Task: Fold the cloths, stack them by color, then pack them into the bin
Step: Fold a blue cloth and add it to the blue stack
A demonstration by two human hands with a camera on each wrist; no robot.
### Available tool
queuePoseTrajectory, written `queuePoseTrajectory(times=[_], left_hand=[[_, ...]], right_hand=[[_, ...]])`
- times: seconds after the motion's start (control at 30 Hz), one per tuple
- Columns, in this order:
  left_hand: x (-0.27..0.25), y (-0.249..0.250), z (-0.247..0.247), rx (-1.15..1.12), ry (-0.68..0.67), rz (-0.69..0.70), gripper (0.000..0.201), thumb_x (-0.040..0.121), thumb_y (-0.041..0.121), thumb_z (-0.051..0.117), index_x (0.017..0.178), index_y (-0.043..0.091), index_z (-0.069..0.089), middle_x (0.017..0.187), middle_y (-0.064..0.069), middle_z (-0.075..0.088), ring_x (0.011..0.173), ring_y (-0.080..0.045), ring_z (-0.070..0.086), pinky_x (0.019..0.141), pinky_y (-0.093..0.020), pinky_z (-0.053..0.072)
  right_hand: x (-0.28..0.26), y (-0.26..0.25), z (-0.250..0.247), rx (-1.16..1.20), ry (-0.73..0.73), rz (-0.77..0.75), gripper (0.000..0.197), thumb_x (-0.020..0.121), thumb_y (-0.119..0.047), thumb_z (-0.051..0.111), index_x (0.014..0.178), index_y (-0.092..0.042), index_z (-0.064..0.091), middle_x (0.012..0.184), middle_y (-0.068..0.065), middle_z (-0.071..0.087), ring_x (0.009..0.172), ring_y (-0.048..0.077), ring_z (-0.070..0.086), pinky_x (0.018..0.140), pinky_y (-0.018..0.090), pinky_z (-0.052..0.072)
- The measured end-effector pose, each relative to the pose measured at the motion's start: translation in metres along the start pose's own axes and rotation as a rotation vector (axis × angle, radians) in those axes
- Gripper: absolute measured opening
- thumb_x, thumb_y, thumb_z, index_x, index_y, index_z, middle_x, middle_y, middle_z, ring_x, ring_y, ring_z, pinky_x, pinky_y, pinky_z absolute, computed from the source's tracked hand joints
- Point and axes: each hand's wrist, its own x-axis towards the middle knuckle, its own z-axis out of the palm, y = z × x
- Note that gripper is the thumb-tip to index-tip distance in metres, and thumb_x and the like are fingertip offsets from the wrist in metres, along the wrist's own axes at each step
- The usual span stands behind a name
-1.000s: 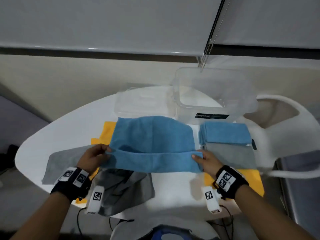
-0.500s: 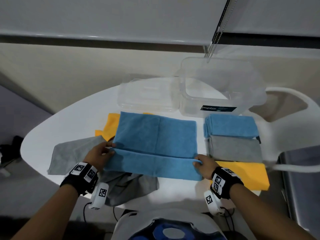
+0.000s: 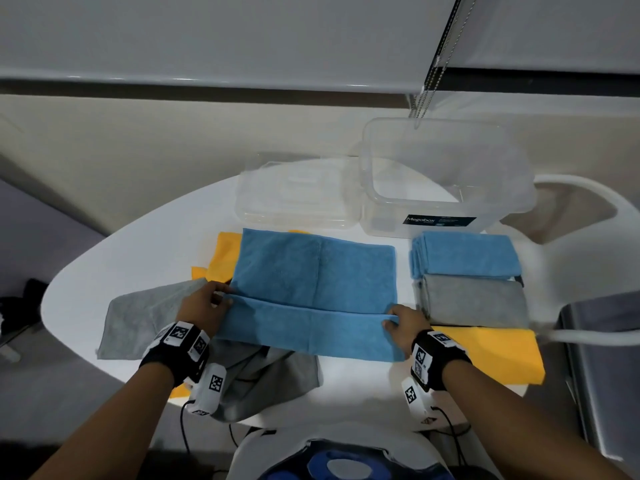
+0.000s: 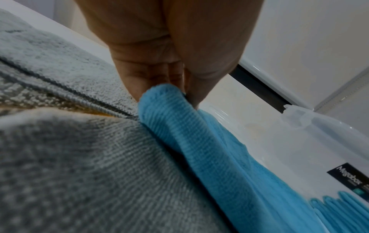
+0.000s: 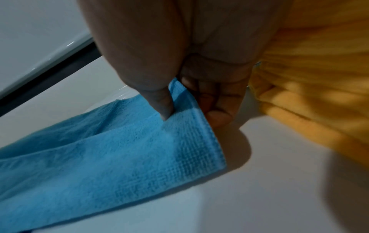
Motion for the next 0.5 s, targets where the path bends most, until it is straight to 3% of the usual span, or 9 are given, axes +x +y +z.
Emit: queuePoseTrajectory(times=[0.13, 0.33, 0.4, 0.5], left_hand=[[0.0058, -0.0015, 0.0026, 0.02, -0.062, -0.037, 0.02, 0.085, 0.021, 0.067, 0.104, 0.025, 0.064, 0.085, 0.0, 0.065, 0.081, -0.019, 0.059, 0.07, -0.029, 0.042], [0.0073, -0.0022, 0.0009, 0.028, -0.053, -0.066, 0.023, 0.083, 0.025, 0.07, 0.106, 0.026, 0.064, 0.087, -0.005, 0.068, 0.085, -0.024, 0.061, 0.072, -0.031, 0.045], [0.0077, -0.0032, 0.0009, 0.028, -0.049, -0.078, 0.026, 0.083, 0.029, 0.07, 0.108, 0.026, 0.063, 0.094, -0.009, 0.07, 0.091, -0.028, 0.063, 0.074, -0.033, 0.048], [0.0054, -0.0036, 0.0016, 0.04, -0.064, -0.063, 0.032, 0.088, 0.035, 0.064, 0.116, 0.023, 0.058, 0.097, -0.01, 0.07, 0.094, -0.03, 0.063, 0.074, -0.033, 0.046]], right_hand=[[-0.0007, -0.0015, -0.0014, -0.058, -0.033, -0.009, 0.006, 0.092, -0.027, 0.056, 0.095, -0.023, 0.053, 0.1, 0.006, 0.064, 0.091, 0.025, 0.06, 0.076, 0.026, 0.045], [-0.0021, -0.0024, -0.0037, -0.111, -0.038, -0.016, 0.012, 0.087, -0.029, 0.061, 0.089, -0.023, 0.051, 0.092, 0.002, 0.062, 0.086, 0.021, 0.059, 0.076, 0.028, 0.05], [-0.0042, -0.0034, -0.0037, -0.12, -0.047, -0.029, 0.016, 0.086, -0.03, 0.062, 0.094, -0.022, 0.051, 0.095, 0.002, 0.062, 0.092, 0.022, 0.061, 0.078, 0.031, 0.052], [-0.0085, -0.004, -0.0008, -0.141, 0.054, -0.135, 0.038, 0.086, -0.034, 0.058, 0.119, -0.018, 0.049, 0.117, 0.005, 0.052, 0.108, 0.025, 0.054, 0.091, 0.035, 0.047]])
